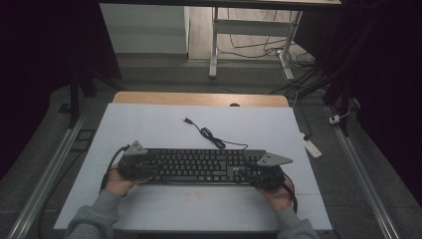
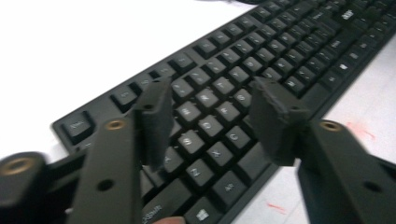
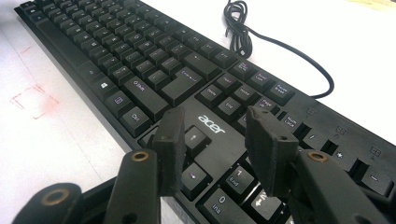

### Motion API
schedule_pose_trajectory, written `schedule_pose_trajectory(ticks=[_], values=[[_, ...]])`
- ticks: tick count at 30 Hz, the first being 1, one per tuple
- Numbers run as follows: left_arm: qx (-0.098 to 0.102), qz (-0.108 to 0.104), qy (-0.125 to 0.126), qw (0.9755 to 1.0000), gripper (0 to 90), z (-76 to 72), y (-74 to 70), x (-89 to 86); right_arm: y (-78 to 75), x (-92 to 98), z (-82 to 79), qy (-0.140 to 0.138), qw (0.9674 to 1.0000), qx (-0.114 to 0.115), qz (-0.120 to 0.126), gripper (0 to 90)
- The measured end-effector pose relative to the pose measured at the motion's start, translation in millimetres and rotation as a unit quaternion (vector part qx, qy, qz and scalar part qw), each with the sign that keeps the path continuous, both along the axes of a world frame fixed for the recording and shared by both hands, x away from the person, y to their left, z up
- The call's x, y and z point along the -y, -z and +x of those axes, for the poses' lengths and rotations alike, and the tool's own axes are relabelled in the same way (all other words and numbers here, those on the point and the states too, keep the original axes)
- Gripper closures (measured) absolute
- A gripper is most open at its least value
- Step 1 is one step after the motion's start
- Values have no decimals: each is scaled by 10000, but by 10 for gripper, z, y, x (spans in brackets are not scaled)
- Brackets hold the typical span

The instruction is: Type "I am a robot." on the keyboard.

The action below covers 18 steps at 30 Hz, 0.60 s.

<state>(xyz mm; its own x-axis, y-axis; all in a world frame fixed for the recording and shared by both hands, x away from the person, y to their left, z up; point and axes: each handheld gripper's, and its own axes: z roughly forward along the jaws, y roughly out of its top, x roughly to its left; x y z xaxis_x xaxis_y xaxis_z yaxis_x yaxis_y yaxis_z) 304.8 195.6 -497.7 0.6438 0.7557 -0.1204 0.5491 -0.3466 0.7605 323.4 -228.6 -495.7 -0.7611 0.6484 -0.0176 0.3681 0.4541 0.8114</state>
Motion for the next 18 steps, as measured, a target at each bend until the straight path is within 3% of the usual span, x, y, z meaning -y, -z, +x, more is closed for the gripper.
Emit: schedule_pose_trajectory(ticks=[8,18], values=[[-94,102,487,9987,870,-39,14,176,8,0,4,3,10000,22,-12,578],[-214,295,816,9960,892,-57,91,378,9,-2,4,4,10000,25,-42,575]])
